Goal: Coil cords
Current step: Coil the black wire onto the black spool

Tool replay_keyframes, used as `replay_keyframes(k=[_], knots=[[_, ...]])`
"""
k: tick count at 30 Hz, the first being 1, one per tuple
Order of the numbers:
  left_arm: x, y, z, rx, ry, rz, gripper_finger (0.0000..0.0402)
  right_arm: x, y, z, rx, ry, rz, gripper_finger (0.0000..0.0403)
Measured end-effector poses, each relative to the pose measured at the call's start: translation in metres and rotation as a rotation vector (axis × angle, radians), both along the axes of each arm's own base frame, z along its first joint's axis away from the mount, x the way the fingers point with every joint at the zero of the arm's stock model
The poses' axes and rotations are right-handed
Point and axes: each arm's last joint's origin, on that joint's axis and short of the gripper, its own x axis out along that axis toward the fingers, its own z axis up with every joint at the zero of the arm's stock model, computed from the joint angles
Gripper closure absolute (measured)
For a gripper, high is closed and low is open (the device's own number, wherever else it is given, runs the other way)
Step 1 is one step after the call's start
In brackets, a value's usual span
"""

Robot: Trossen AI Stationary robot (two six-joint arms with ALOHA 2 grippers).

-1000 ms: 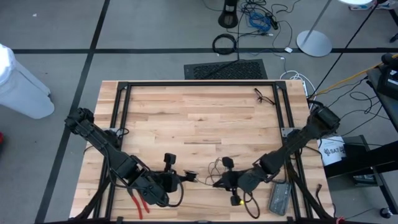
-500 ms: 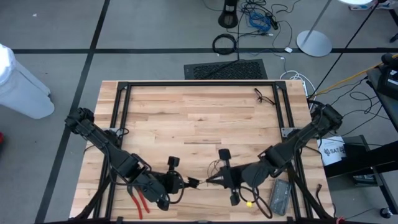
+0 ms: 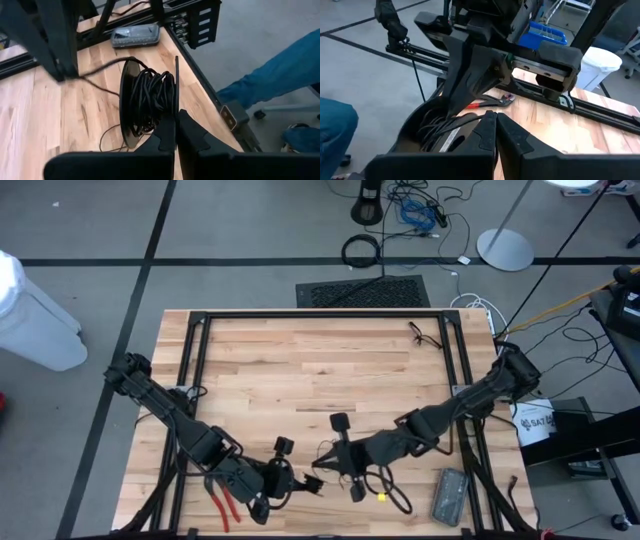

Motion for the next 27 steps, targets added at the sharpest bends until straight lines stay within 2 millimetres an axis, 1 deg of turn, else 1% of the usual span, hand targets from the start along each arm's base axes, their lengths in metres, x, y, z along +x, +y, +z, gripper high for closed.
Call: replay_keyframes(k=[5, 9, 15, 24, 27], knots=[[0.001, -0.001, -0.001, 0.018, -0.007, -0.020, 0.0399, 0.013, -0.007, -0.004, 0.036, -0.026, 0.061, 0.0403], [0.006, -0.002, -0.002, 0.043, -0.034, -0.052, 0.0399, 0.022, -0.008, -0.011, 0.052, -0.023, 0.100, 0.0403], [0.007, -0.002, -0.001, 0.066, -0.054, -0.074, 0.0399, 0.024, -0.008, -0.016, 0.053, 0.000, 0.125, 0.0403], [0.011, -0.006, 0.004, 0.155, -0.161, -0.158, 0.0399, 0.027, -0.015, -0.015, 0.139, 0.031, 0.332, 0.0403], [0.012, -0.006, 0.004, 0.165, -0.172, -0.165, 0.0399, 0.028, -0.019, -0.015, 0.161, 0.038, 0.354, 0.0403]])
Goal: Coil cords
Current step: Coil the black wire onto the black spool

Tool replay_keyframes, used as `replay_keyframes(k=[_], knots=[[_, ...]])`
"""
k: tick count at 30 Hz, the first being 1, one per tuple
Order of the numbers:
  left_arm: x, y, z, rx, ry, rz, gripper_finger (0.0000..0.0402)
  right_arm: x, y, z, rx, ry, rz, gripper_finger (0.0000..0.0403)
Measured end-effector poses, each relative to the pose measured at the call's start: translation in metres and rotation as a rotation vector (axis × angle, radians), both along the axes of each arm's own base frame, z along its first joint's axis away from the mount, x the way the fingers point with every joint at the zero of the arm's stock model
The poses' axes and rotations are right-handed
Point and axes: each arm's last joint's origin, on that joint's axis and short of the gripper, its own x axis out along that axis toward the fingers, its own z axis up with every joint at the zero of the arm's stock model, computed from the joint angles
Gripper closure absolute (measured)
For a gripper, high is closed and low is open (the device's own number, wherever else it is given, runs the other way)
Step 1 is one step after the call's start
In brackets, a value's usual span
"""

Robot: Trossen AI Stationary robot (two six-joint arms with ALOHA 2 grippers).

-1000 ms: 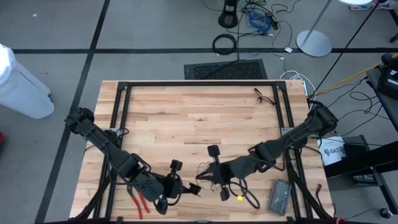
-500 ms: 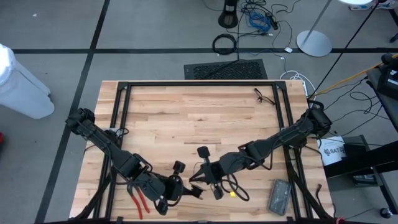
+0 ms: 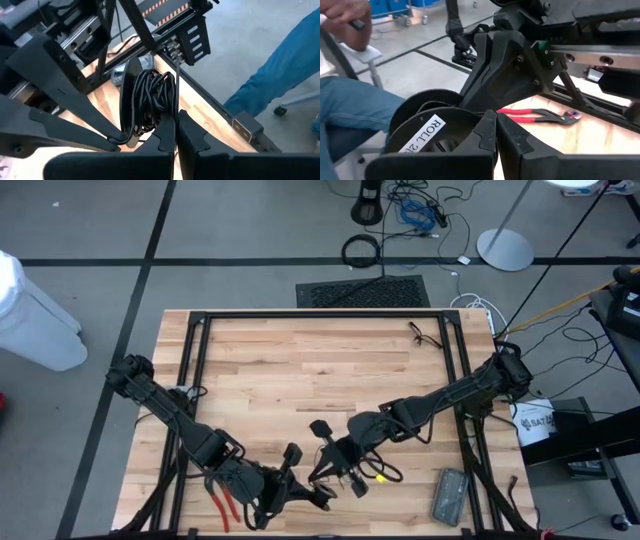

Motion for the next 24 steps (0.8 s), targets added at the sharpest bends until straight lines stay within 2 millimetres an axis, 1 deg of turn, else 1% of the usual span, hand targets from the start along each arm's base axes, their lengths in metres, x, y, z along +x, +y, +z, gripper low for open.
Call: replay_keyframes(k=[3, 6, 14, 19, 24], knots=[[0.000, 0.000, 0.000, 0.011, -0.008, -0.005, 0.0399, 0.002, -0.005, 0.001, 0.025, 0.006, 0.029, 0.0399], [0.000, 0.000, 0.000, 0.013, -0.009, 0.000, 0.0399, 0.003, -0.011, 0.002, 0.055, 0.023, 0.050, 0.0386], [0.001, -0.001, 0.004, 0.010, -0.049, -0.007, 0.0399, -0.006, -0.028, 0.022, 0.099, -0.003, 0.040, 0.0333], [0.002, -0.003, 0.008, -0.012, -0.090, -0.012, 0.0399, -0.017, -0.035, 0.037, 0.114, -0.014, 0.027, 0.0306], [0.002, -0.003, 0.010, -0.010, -0.104, -0.017, 0.0399, -0.034, -0.046, 0.052, 0.114, 0.011, -0.023, 0.0296]])
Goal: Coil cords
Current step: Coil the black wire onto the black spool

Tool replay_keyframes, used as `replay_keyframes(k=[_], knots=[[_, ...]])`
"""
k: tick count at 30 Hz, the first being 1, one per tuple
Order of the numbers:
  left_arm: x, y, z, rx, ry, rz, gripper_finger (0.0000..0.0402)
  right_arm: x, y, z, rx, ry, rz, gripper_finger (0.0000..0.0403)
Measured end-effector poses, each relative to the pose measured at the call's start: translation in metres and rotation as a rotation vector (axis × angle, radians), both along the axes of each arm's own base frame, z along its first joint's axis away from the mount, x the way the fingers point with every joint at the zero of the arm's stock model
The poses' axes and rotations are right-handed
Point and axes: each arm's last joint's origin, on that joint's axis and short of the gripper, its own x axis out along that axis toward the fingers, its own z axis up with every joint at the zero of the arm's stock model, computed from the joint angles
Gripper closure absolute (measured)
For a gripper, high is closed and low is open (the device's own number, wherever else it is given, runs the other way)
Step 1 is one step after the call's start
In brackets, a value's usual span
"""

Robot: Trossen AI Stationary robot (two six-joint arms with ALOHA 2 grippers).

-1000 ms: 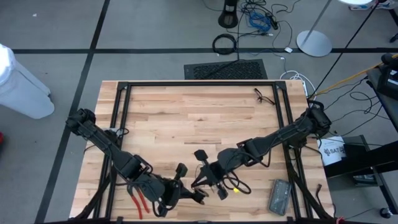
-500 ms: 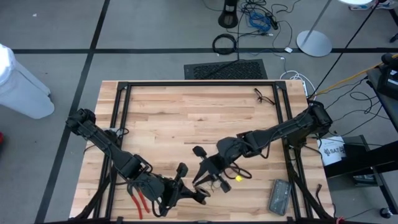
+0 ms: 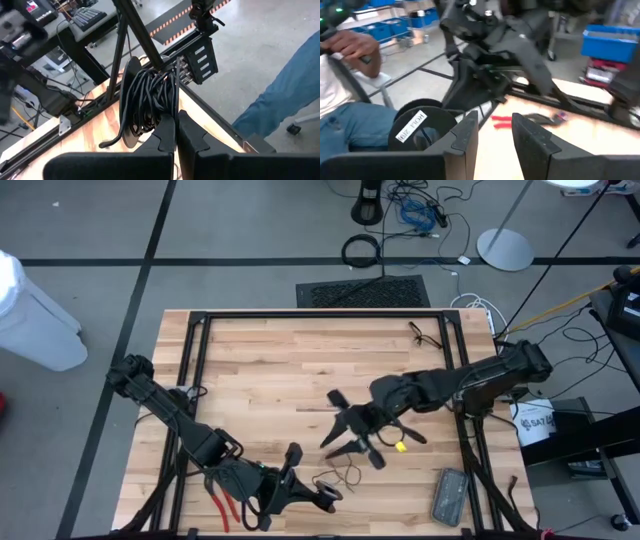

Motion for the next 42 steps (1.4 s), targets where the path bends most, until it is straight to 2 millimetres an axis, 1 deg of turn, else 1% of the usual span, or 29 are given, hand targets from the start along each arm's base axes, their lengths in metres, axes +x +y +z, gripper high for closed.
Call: replay_keyframes(k=[2, 4, 7, 9, 12, 15, 17, 18, 20, 21, 24, 27, 33, 35, 37, 42], knots=[[-0.001, -0.002, 0.000, -0.001, 0.001, -0.003, 0.0399, -0.011, 0.003, 0.003, -0.013, 0.052, -0.026, 0.0296], [-0.003, -0.004, 0.000, -0.001, 0.002, 0.001, 0.0399, -0.023, 0.011, 0.000, -0.041, 0.128, -0.062, 0.0297], [-0.005, -0.006, 0.000, 0.000, -0.002, 0.037, 0.0399, -0.036, 0.027, -0.011, -0.096, 0.250, -0.174, 0.0298], [-0.007, -0.007, 0.000, 0.012, -0.011, 0.072, 0.0399, -0.045, 0.041, -0.019, -0.119, 0.290, -0.259, 0.0298], [-0.008, -0.007, 0.000, 0.029, -0.026, 0.125, 0.0399, -0.058, 0.062, -0.042, -0.106, 0.305, -0.378, 0.0298], [-0.009, -0.007, 0.000, 0.036, -0.038, 0.172, 0.0399, -0.071, 0.080, -0.073, -0.064, 0.264, -0.495, 0.0298], [-0.009, -0.007, 0.001, 0.027, -0.042, 0.206, 0.0399, -0.079, 0.086, -0.094, -0.043, 0.209, -0.572, 0.0298], [-0.009, -0.006, 0.001, 0.021, -0.044, 0.223, 0.0399, -0.083, 0.086, -0.106, -0.040, 0.183, -0.617, 0.0298], [-0.008, -0.005, 0.001, 0.010, -0.048, 0.256, 0.0399, -0.088, 0.084, -0.121, -0.014, 0.119, -0.703, 0.0298], [-0.007, -0.003, 0.001, 0.007, -0.051, 0.271, 0.0399, -0.090, 0.082, -0.127, 0.010, 0.088, -0.734, 0.0298], [-0.004, 0.001, 0.002, -0.010, -0.054, 0.297, 0.0399, -0.092, 0.077, -0.141, 0.059, 0.056, -0.754, 0.0298], [0.000, 0.007, 0.002, -0.011, -0.055, 0.320, 0.0399, -0.092, 0.077, -0.143, 0.098, 0.044, -0.738, 0.0298], [0.008, 0.019, 0.002, -0.063, -0.066, 0.440, 0.0399, -0.088, 0.084, -0.147, 0.083, 0.057, -0.604, 0.0288], [0.010, 0.023, 0.003, -0.085, -0.077, 0.474, 0.0399, -0.085, 0.086, -0.152, 0.065, 0.054, -0.588, 0.0278], [0.011, 0.024, 0.005, -0.108, -0.089, 0.484, 0.0399, -0.082, 0.087, -0.155, 0.048, 0.034, -0.609, 0.0264], [0.012, 0.023, 0.010, -0.153, -0.127, 0.482, 0.0399, -0.069, 0.081, -0.166, 0.048, -0.013, -0.747, 0.0218]])
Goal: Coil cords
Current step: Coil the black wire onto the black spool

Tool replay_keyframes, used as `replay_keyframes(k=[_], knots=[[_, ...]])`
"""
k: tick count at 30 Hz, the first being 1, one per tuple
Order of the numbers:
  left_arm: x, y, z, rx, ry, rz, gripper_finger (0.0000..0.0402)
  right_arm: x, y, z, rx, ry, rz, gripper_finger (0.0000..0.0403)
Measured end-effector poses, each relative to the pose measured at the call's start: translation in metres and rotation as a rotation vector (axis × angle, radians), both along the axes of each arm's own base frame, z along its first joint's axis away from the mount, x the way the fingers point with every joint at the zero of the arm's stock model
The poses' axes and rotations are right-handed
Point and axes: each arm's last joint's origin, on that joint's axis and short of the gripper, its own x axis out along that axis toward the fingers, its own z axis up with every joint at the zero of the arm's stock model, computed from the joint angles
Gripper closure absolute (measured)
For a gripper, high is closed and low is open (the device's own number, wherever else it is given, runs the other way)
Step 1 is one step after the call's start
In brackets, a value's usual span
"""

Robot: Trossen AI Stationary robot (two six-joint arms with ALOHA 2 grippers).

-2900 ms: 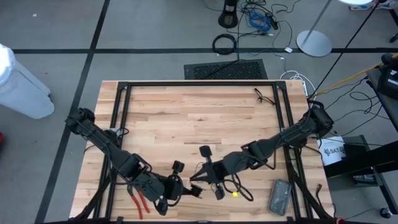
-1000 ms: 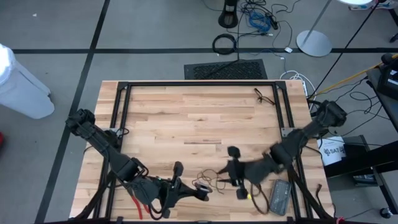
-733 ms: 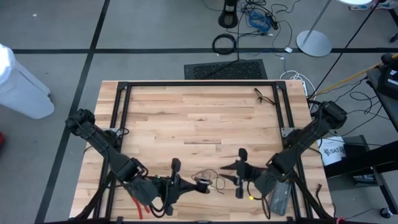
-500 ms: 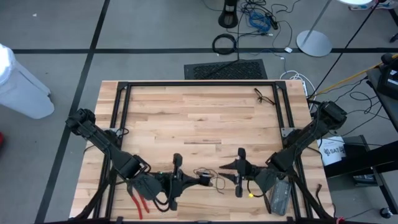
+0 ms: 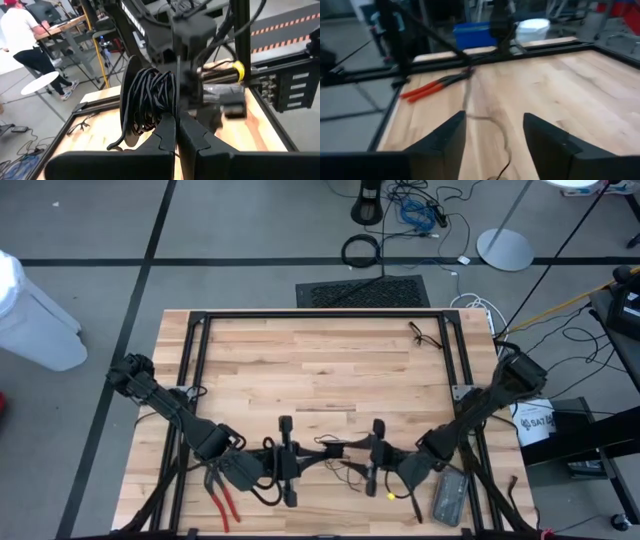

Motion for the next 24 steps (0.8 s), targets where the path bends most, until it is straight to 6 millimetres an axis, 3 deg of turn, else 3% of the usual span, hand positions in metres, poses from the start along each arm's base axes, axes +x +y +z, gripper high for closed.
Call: replay_keyframes(k=[6, 14, 19, 24], knots=[[0.000, 0.000, 0.001, -0.003, -0.005, 0.001, 0.0399, 0.022, -0.004, -0.019, 0.009, -0.059, 0.001, 0.0198], [-0.001, -0.001, 0.001, 0.001, -0.011, 0.023, 0.0399, 0.033, 0.000, -0.039, 0.011, -0.093, 0.058, 0.0219], [-0.001, 0.000, 0.002, -0.005, -0.026, 0.036, 0.0399, 0.036, -0.004, -0.033, 0.009, -0.149, 0.034, 0.0262], [0.000, -0.001, 0.004, -0.016, -0.041, 0.036, 0.0399, 0.038, -0.006, -0.032, 0.002, -0.162, 0.036, 0.0343]])
